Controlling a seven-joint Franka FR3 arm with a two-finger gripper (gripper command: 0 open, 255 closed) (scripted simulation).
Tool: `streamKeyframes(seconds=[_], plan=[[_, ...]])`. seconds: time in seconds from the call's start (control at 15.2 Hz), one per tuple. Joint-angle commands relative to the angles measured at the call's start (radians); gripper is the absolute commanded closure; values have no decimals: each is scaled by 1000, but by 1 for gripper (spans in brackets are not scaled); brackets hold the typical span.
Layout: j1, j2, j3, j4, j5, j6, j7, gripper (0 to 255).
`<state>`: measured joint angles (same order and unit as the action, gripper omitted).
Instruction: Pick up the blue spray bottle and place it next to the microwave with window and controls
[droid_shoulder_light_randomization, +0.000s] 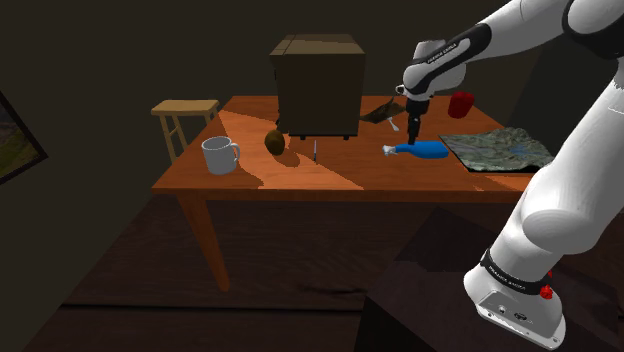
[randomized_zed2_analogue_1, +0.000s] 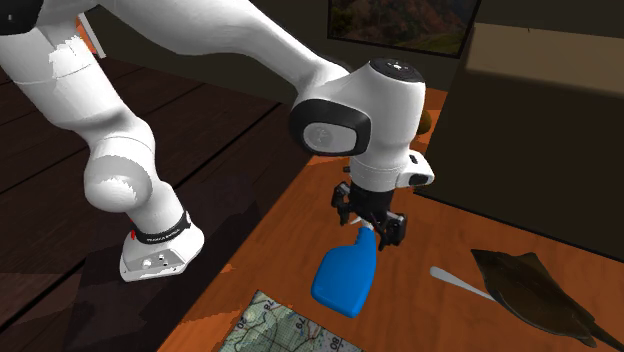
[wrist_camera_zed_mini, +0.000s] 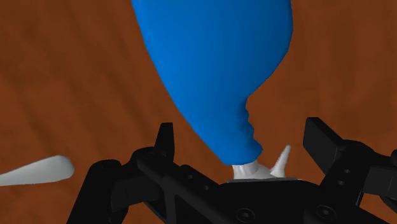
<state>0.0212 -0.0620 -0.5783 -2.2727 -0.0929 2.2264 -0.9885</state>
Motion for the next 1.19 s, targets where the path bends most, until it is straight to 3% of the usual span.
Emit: streamKeyframes(seconds=[0.0,0.46,0.99,1.06,1.12], plan=[[-1,58,-11,34,32,21,-64,0],[-9,132,-11,-4,84,122,-103,0],[-9,132,-11,-4,84,122,-102,0],[-9,132,-11,-4,84,122,-102,255],[-9,132,-11,-4,84,122,-102,255]])
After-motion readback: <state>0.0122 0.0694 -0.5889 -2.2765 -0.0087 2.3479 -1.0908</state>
